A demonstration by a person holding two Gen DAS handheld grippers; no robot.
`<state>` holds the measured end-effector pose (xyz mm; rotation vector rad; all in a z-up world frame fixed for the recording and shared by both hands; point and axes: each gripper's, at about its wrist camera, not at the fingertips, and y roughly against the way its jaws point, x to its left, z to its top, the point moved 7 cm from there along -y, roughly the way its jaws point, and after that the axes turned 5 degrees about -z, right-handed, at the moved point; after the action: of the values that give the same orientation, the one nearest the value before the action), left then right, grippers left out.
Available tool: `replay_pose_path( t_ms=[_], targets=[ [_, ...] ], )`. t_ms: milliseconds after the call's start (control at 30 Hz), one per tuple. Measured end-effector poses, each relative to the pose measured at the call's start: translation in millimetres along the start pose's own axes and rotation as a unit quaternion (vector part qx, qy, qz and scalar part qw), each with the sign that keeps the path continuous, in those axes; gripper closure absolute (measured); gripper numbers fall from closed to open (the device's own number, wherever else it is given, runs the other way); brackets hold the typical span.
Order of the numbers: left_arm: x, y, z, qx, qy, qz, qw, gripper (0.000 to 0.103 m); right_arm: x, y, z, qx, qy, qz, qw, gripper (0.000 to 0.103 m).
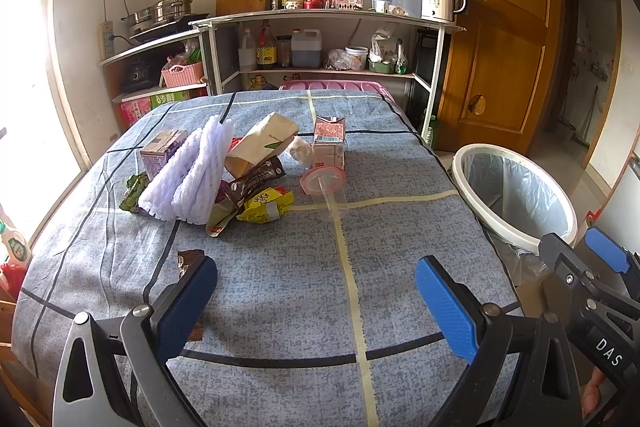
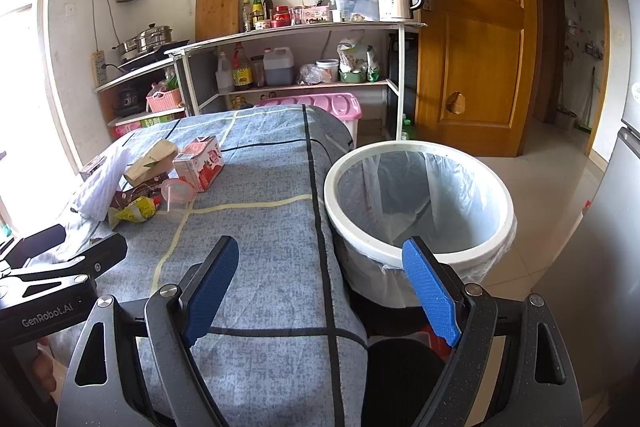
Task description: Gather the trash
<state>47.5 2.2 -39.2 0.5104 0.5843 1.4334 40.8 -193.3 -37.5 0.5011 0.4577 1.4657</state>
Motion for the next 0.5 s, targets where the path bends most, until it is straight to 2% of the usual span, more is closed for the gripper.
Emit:
replay_pose_path(
  t_ms=[500],
  targets=[
    [0.4, -1.3, -0.7, 0.001, 0.001, 0.0, 1.0, 0.002, -1.3, 1.2, 0.4, 0.0, -0.001, 0.0, 1.0, 0.019]
  ],
)
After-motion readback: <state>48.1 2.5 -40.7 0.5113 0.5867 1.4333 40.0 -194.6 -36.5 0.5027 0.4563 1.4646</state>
